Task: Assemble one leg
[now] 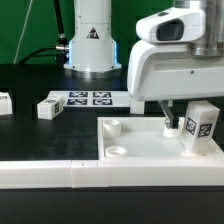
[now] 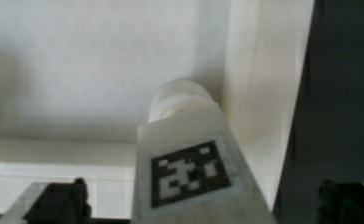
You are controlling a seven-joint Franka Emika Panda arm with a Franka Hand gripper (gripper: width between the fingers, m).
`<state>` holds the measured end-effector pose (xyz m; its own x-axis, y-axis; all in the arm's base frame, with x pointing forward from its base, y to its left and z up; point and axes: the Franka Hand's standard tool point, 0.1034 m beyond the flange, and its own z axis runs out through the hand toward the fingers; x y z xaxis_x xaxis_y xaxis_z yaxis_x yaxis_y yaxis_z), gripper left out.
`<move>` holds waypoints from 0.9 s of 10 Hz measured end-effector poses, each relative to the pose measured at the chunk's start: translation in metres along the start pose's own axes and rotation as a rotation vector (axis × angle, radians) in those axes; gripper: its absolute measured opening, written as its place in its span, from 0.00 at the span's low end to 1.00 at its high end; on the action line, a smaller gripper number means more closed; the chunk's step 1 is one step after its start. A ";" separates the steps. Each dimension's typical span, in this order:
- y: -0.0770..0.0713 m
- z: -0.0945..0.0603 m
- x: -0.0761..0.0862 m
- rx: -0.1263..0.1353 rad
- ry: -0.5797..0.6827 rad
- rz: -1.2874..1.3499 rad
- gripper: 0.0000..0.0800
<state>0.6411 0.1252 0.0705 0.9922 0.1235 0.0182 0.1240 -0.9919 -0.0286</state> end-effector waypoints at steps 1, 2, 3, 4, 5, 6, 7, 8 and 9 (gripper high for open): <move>0.002 0.001 0.000 -0.006 -0.002 -0.105 0.81; 0.003 0.001 0.000 -0.006 -0.002 -0.102 0.75; 0.003 0.001 0.000 -0.006 -0.003 -0.101 0.75; 0.003 0.001 -0.001 -0.006 -0.003 -0.100 0.53; 0.003 0.001 -0.001 -0.006 -0.003 -0.100 0.53; 0.003 0.001 -0.001 -0.006 -0.003 -0.100 0.36; 0.003 0.001 -0.001 -0.005 -0.003 -0.097 0.36; 0.003 0.001 -0.001 -0.005 -0.003 -0.069 0.36; 0.004 0.002 -0.001 -0.003 -0.001 -0.066 0.36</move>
Offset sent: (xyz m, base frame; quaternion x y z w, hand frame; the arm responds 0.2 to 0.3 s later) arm 0.0000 0.0000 0.0000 0.0000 0.0000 0.0000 1.0000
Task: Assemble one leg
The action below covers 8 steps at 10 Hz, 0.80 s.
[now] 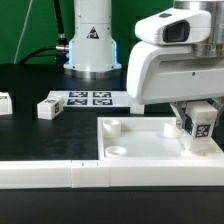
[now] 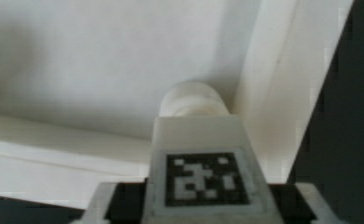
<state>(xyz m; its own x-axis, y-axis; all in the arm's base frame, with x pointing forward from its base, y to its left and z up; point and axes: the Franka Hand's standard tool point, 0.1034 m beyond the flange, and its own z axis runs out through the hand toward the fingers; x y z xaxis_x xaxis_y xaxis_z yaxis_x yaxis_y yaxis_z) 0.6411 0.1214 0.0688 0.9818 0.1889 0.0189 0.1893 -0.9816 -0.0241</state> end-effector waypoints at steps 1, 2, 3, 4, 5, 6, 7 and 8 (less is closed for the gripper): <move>0.003 0.000 0.001 0.028 0.014 0.102 0.36; 0.004 0.000 0.000 0.047 0.017 0.288 0.36; 0.003 0.001 0.000 0.054 0.018 0.407 0.36; 0.002 0.001 0.000 0.059 0.016 0.510 0.36; 0.002 0.001 0.000 0.061 0.011 0.643 0.36; 0.002 0.002 0.000 0.060 0.009 0.741 0.36; 0.002 0.002 0.000 0.057 0.006 0.881 0.36; 0.002 0.002 -0.001 0.054 0.004 0.979 0.36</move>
Offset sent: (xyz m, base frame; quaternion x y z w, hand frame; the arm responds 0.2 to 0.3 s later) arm -0.0092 0.0057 -0.0036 0.0288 -0.0041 0.2584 0.9656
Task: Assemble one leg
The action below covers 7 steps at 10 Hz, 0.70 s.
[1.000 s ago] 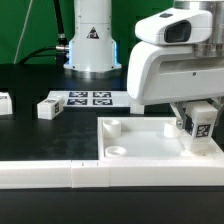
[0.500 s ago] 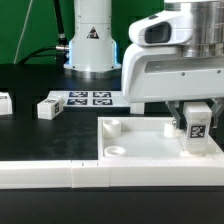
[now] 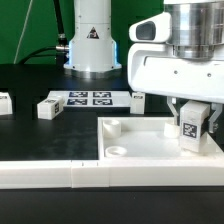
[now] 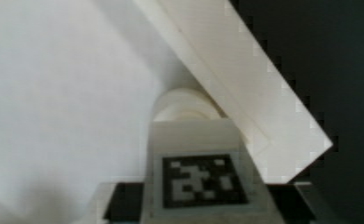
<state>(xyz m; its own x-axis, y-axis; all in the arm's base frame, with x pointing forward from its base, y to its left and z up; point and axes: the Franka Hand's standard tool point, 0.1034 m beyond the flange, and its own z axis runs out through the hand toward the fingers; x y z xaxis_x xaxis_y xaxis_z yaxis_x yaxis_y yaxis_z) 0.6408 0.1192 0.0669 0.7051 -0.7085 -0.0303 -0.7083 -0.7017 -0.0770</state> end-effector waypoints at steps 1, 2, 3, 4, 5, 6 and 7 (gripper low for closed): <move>0.000 0.000 0.000 -0.001 -0.003 0.071 0.36; 0.000 0.000 0.000 -0.002 -0.005 0.181 0.36; 0.000 0.000 -0.001 -0.003 -0.006 0.266 0.36; 0.000 0.001 -0.003 -0.007 -0.010 0.390 0.36; -0.001 0.001 -0.007 -0.012 -0.013 0.491 0.35; -0.003 0.002 -0.009 -0.010 -0.020 0.572 0.35; -0.004 0.002 -0.010 -0.008 -0.026 0.611 0.35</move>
Offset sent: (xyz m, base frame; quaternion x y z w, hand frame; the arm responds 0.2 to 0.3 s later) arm 0.0002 -0.0029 0.0010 -0.0221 0.0191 0.3033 0.9525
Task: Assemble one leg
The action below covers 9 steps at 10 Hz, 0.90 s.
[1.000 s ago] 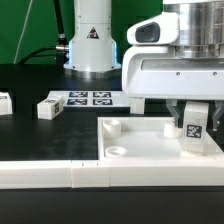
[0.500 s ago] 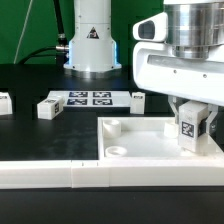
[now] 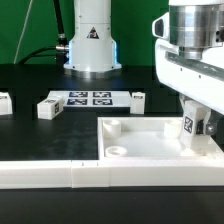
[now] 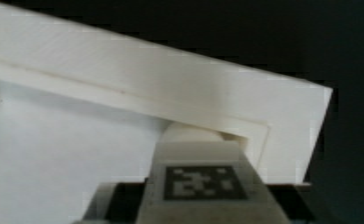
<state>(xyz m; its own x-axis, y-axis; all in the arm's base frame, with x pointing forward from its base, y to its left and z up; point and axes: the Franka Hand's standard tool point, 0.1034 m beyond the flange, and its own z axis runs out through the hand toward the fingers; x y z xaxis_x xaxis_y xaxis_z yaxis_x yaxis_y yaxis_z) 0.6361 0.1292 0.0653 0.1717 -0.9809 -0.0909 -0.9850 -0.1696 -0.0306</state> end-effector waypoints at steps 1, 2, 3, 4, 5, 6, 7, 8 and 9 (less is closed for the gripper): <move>0.000 0.000 0.000 0.000 0.000 -0.039 0.35; 0.000 0.000 0.000 0.000 0.000 -0.075 0.43; 0.000 0.000 0.000 0.001 -0.002 -0.102 0.65; -0.001 -0.001 0.001 0.002 -0.002 -0.151 0.77; -0.001 -0.002 0.002 0.001 -0.002 -0.306 0.80; -0.002 -0.003 0.003 -0.003 0.000 -0.471 0.80; -0.002 -0.003 0.006 -0.006 0.003 -0.660 0.81; -0.002 -0.003 0.008 -0.016 -0.002 -0.805 0.81; -0.003 -0.003 0.008 -0.024 -0.009 -0.907 0.81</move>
Offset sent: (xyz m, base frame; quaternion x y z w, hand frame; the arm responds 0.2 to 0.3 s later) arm 0.0001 -0.0011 0.0052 -0.0073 -0.0132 -0.0709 0.9974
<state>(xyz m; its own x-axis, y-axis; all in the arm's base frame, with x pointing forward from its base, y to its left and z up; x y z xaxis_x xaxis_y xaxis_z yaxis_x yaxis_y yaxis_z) 0.6403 0.1211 0.0681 0.8816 -0.4694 -0.0497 -0.4720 -0.8785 -0.0739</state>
